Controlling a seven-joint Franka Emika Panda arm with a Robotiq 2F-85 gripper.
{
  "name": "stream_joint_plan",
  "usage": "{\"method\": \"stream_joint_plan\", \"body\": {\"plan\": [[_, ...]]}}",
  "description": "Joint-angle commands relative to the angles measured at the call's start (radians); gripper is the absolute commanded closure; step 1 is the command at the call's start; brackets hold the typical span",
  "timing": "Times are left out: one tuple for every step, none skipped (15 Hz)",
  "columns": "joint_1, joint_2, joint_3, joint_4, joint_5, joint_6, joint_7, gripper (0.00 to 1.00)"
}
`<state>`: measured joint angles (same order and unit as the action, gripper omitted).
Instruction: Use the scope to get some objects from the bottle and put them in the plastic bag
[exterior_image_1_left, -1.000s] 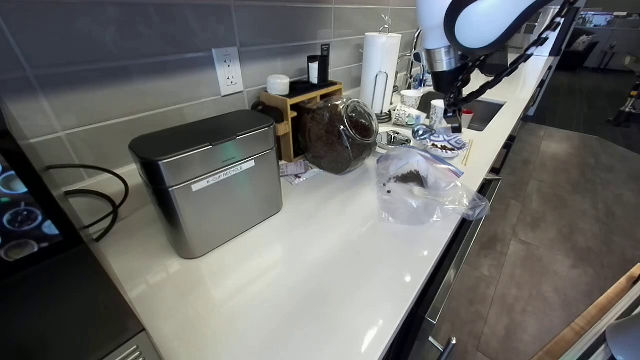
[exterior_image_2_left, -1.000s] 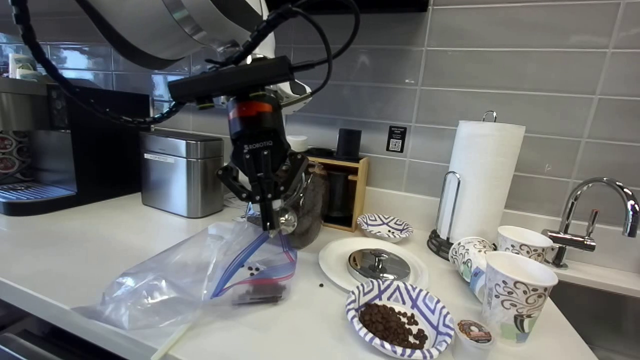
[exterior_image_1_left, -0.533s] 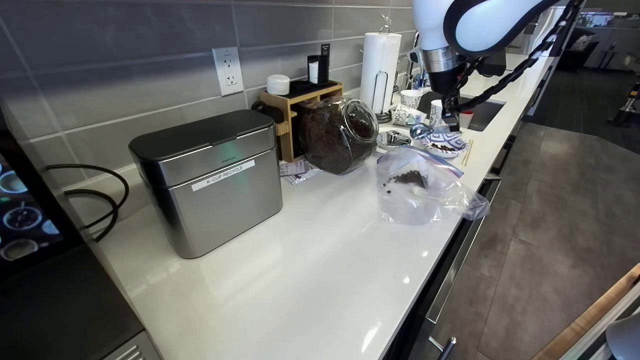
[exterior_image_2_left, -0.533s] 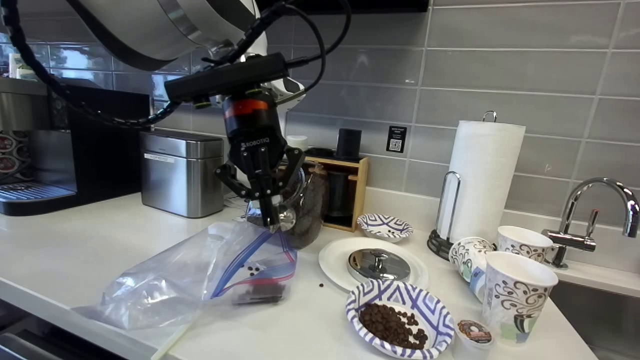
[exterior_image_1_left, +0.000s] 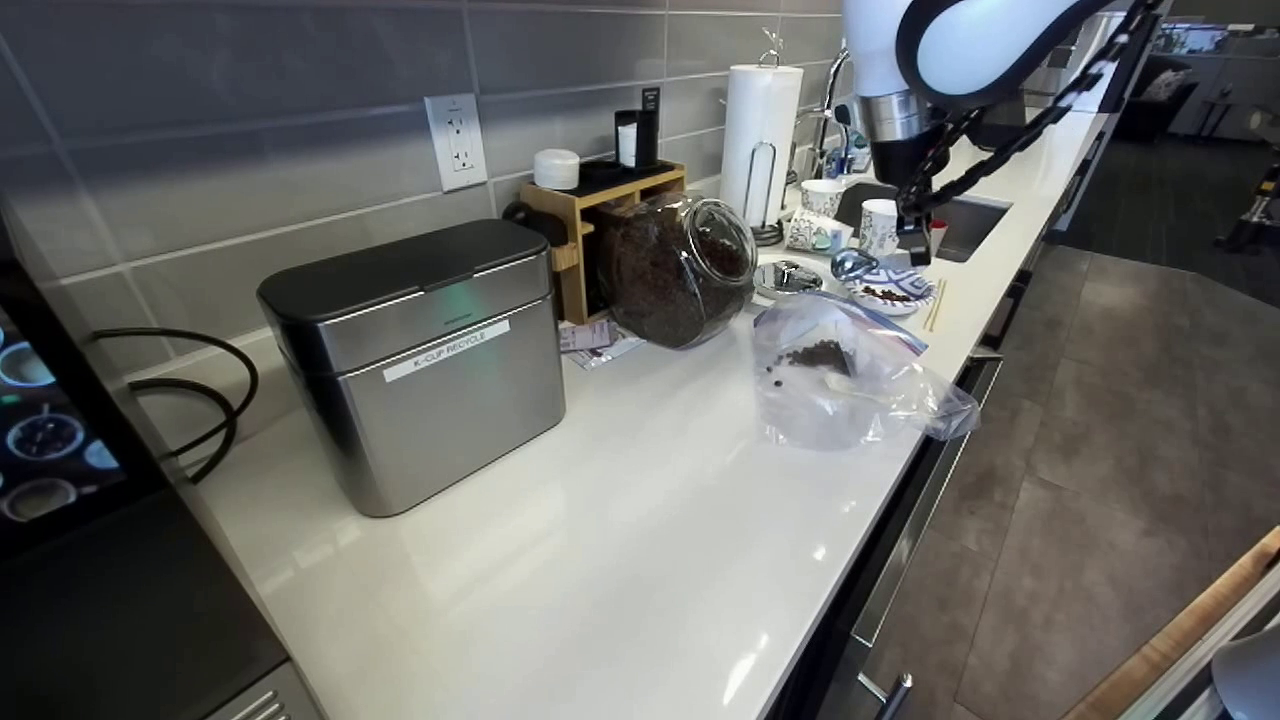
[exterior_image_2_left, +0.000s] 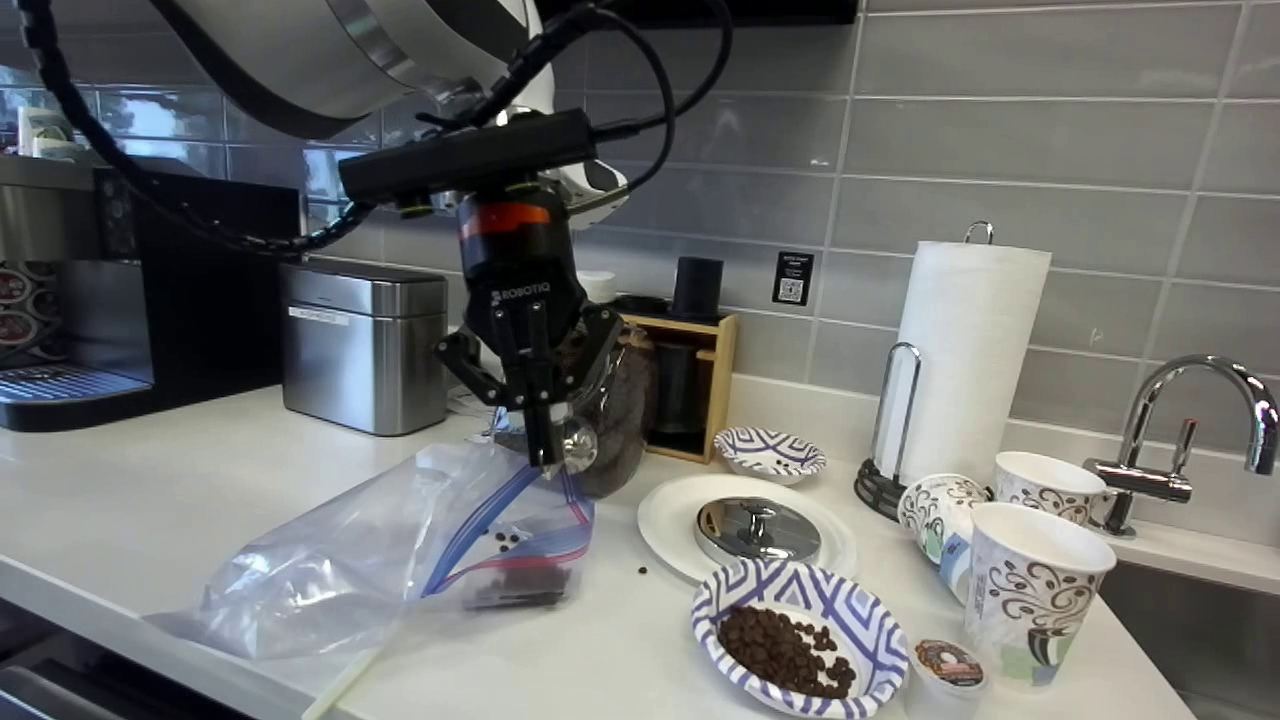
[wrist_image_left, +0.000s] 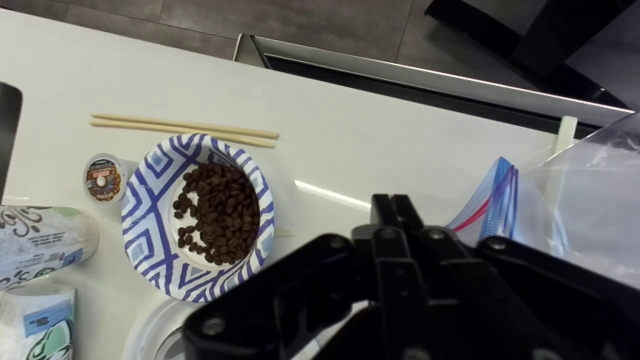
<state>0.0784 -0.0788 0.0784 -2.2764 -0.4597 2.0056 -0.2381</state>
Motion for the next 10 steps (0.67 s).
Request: {"method": "stream_joint_plan", "body": {"plan": [[-0.033,-0.022,-0.063,-0.002,0.179,0.046,-0.19,0.99],[-0.041,-0.021,-0.08,0.006,0.235,0.042,-0.247,0.99],[-0.048,-0.015,-0.096,0.017,0.286,0.033,-0.293,0.99],[-0.054,-0.008,-0.11,0.036,0.343,0.013,-0.35,0.99],[-0.059,0.002,-0.123,0.049,0.397,0.002,-0.401,0.99],[-0.064,0.015,-0.133,0.069,0.445,-0.02,-0.437,0.99],[-0.068,0.026,-0.141,0.082,0.492,-0.032,-0.481,0.99],[-0.073,0.038,-0.147,0.096,0.537,-0.051,-0.518,0.99],[-0.077,0.048,-0.151,0.111,0.577,-0.074,-0.555,0.99],[-0.082,0.058,-0.153,0.126,0.609,-0.094,-0.58,0.99]]}}
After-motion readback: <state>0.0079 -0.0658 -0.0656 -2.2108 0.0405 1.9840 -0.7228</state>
